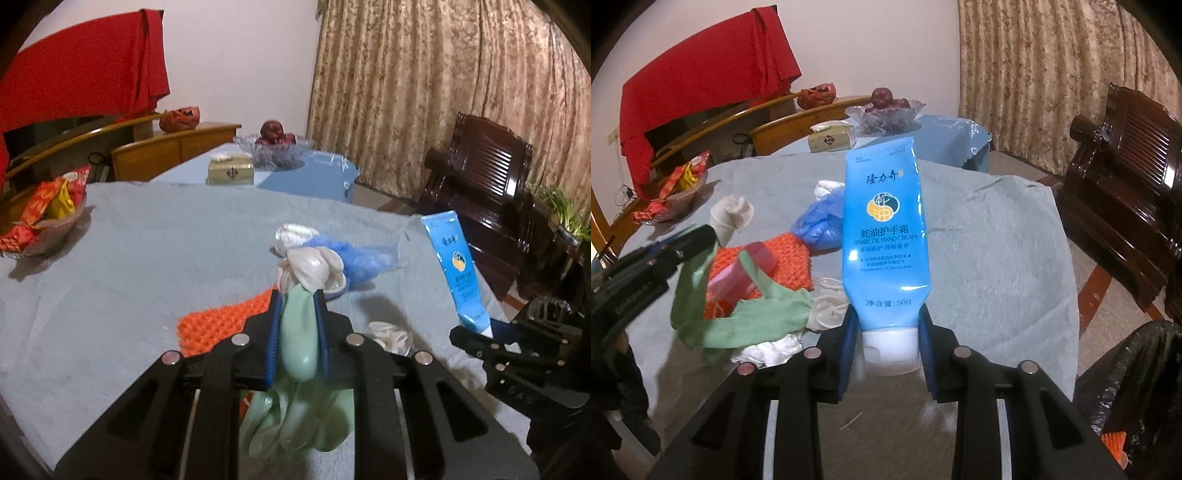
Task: Collect trash
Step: 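Carry the glove and blue tube over the black bin with both tools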
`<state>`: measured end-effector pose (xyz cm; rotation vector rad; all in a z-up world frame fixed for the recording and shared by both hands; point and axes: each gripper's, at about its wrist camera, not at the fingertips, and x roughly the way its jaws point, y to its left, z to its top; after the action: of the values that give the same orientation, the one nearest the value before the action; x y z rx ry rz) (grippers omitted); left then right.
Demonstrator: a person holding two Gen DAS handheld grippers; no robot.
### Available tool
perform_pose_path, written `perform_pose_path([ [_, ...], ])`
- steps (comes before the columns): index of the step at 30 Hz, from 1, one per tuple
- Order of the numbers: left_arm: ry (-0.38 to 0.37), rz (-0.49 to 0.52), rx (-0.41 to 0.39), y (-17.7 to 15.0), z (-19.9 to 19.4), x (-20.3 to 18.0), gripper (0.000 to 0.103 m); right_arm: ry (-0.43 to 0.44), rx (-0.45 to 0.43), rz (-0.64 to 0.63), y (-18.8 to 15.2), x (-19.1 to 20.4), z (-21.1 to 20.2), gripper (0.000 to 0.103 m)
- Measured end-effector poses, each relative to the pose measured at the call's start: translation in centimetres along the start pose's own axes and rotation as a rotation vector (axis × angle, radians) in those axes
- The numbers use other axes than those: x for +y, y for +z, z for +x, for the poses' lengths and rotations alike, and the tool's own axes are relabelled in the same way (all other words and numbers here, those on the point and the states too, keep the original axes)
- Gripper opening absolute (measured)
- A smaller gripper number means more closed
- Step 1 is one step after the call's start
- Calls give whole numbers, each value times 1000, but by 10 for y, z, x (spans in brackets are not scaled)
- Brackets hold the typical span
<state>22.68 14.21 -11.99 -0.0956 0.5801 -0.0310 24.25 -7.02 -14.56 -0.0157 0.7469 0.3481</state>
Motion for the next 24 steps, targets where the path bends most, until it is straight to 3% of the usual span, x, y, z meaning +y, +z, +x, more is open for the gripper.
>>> perform_pose_path([
  [12,-18,0,-79,23,-50,-12,16,14,-66,-1,10,4,-46,31],
  [24,-88,22,-97,20,-86,-51,16,-5,-115,21,0,-16,-97,31],
])
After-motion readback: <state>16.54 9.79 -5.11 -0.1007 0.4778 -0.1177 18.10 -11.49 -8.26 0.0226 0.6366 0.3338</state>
